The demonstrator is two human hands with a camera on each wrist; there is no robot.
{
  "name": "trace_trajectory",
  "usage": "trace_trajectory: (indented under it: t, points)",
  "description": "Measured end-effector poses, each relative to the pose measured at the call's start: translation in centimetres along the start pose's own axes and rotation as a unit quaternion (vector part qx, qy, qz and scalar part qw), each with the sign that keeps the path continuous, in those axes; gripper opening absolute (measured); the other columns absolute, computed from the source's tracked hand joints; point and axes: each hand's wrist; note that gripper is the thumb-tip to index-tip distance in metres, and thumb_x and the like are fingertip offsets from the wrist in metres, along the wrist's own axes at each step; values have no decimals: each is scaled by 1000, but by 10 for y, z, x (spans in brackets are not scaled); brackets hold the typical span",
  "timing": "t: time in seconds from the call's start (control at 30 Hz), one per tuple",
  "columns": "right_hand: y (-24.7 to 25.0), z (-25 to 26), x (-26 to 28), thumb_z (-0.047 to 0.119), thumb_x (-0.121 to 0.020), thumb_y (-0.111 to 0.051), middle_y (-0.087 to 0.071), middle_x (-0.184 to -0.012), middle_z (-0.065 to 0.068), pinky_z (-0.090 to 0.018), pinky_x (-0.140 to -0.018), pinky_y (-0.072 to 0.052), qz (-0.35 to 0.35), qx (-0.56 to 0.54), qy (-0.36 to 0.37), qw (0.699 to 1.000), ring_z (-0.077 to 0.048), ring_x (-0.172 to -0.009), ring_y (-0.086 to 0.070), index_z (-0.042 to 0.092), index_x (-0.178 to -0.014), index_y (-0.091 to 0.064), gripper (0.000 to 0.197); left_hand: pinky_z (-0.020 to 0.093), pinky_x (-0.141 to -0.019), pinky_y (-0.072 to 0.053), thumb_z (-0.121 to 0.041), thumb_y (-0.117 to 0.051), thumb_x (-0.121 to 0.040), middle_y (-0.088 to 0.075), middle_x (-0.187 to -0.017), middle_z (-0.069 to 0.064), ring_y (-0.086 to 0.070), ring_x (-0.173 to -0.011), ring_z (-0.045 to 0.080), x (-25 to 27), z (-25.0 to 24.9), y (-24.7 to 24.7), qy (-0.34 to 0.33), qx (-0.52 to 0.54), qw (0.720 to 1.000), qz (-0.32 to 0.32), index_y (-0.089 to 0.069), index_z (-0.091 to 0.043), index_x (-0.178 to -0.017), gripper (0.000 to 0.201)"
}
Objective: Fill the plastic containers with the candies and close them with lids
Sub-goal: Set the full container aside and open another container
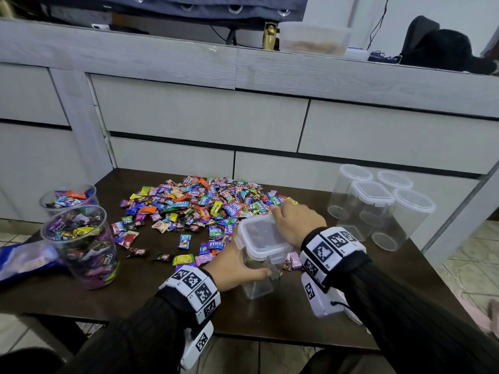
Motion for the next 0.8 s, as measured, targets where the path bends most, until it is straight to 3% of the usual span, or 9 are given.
trace_trajectory:
  t: [0.1,0.2,0.33,0.4,0.5,0.6,0.7,0.8]
  points:
    - [7,9,13,63,-91,-34,-49,-125,-10,-41,-87,-44,-59,-3,72,996,-31,-113,-50,16,-126,-43,59,-1,-88,-37,5,-78,-75,-54,-120,-19,-51,-109,-21,0,-7,4,1,0,1000,17,-42,-36,-119,70]
    - [5,22,33,75,-80,-39,-44,-130,-9,-44,-89,-43,-6,7,135,991,-32,-118,-45,23,-131,-38,73,3,-85,-42,8,-78,-73,-57,-118,-14,-55,-107,-17,-3,-8,8,8,11,999,34,-41,-29,-123,72]
    - [-8,31,46,64,-83,-46,-42,-132,-12,-46,-87,-43,33,65,157,985,-36,-120,-37,22,-132,-36,66,11,-80,-48,5,-83,-69,-63,-116,-4,-61,-104,-7,-5,-8,12,48,22,998,46,-32,-10,-139,88]
    - [-7,30,47,59,-86,-46,-42,-132,-13,-46,-90,-41,21,40,155,987,-36,-119,-36,20,-134,-36,62,14,-81,-50,4,-84,-67,-62,-119,-4,-61,-107,-4,-6,-8,13,52,29,997,50,-26,-14,-143,97]
    - [5,22,44,55,-87,-46,-43,-131,-12,-45,-93,-38,-28,-11,148,989,-35,-117,-37,20,-135,-37,60,12,-82,-50,12,-80,-69,-57,-123,-3,-60,-109,-5,-6,-6,13,62,47,996,48,-28,-21,-138,92]
    - [25,-2,35,57,-86,-48,-47,-127,-9,-43,-96,-35,-78,-40,116,989,-33,-116,-41,23,-131,-40,57,23,-89,-52,8,-81,-66,-55,-126,8,-57,-120,9,-4,-6,13,93,75,991,56,-34,-26,-123,82]
    - [40,-55,27,59,-85,-50,-49,-126,-12,-43,-100,-36,-70,-52,26,996,-34,-117,-45,23,-130,-42,58,33,-96,-53,3,-81,-65,-55,-129,8,-55,-123,10,0,-8,13,107,74,989,64,-35,-23,-122,77]
    - [38,-123,30,60,-84,-53,-47,-132,-17,-46,-102,-39,-25,-25,-99,994,-37,-120,-47,20,-133,-40,65,26,-92,-53,7,-81,-70,-56,-128,6,-54,-122,6,1,-7,12,109,61,990,65,-34,-22,-123,76]
Point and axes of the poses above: each hand's wrist, its own x-axis away from the middle knuckle, its own y-axis out of the back of the hand, z = x × y
